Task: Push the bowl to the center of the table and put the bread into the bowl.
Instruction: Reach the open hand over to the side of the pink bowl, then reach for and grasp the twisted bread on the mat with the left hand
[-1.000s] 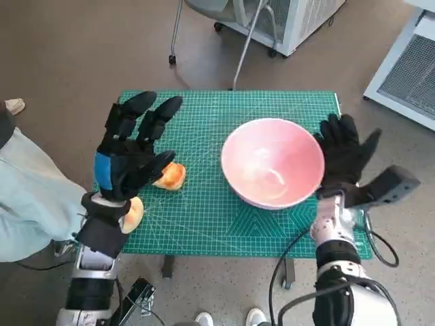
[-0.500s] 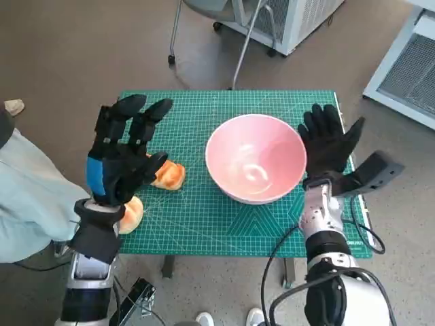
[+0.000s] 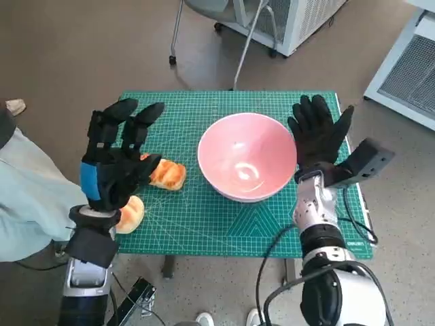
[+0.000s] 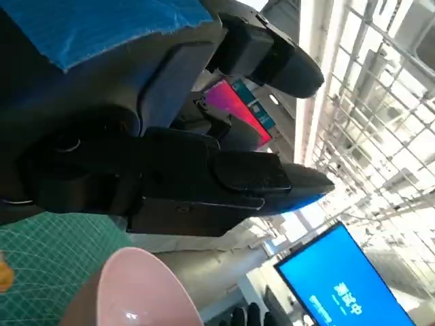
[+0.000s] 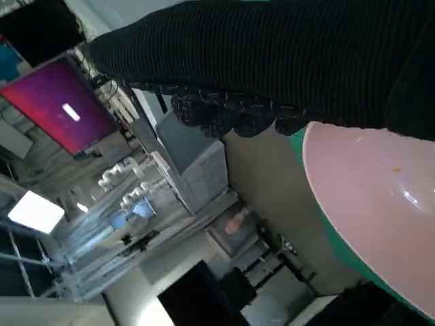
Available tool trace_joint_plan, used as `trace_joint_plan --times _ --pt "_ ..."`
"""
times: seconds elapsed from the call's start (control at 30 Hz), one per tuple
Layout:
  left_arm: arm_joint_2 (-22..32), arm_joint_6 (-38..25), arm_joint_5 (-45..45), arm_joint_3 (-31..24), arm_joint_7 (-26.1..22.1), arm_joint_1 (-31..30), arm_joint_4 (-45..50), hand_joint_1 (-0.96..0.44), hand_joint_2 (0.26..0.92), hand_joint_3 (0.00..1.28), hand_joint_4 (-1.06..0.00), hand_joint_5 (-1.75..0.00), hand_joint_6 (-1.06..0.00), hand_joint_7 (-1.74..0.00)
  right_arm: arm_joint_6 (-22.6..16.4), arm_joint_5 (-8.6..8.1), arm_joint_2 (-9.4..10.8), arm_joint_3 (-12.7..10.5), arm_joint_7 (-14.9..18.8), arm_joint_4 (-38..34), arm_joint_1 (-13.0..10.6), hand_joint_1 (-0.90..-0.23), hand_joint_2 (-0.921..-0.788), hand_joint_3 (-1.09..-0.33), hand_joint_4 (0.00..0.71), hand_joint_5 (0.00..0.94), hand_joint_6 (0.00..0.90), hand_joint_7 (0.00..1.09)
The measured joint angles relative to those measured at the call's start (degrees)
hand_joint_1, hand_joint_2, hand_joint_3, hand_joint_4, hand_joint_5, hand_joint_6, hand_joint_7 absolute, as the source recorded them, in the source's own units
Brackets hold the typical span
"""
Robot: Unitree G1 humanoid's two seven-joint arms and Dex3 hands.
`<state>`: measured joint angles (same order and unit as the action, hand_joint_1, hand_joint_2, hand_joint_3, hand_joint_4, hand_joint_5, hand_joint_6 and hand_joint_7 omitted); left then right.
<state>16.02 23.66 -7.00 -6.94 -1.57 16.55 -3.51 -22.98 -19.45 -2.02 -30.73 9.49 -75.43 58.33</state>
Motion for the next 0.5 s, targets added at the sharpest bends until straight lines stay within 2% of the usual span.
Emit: trace_joint_plan --times 0.2,0.43,0.5 --pt "2.74 -0.45 -0.52 -0.85 -0.83 -0.08 -0.05 -0.13 0.895 0.14 -0.19 -0.67 -0.18 -0.85 -4.19 2.88 -2.31 2.6 0.04 0.88 -0.07 -0.482 -0.921 -0.835 0.302 0.032 0.08 0.67" --pt "8.89 -1.13 -2.46 -1.22 -3.78 0.9 -2.11 -0.14 0.91 0.08 -0.21 -0.45 -0.18 -0.74 -14.22 8.98 -5.05 8.04 -0.1 4.11 -1.08 -0.508 -0.921 -0.83 0.34 0.045 0.075 0.67" --pt "11.02 -1.78 -3.51 -1.04 -5.35 1.54 -2.73 -0.14 0.914 0.07 -0.22 -0.4 -0.18 -0.71 -17.71 10.63 -5.73 9.86 1.24 5.7 -1.91 -0.522 -0.921 -0.821 0.345 0.044 0.07 0.69"
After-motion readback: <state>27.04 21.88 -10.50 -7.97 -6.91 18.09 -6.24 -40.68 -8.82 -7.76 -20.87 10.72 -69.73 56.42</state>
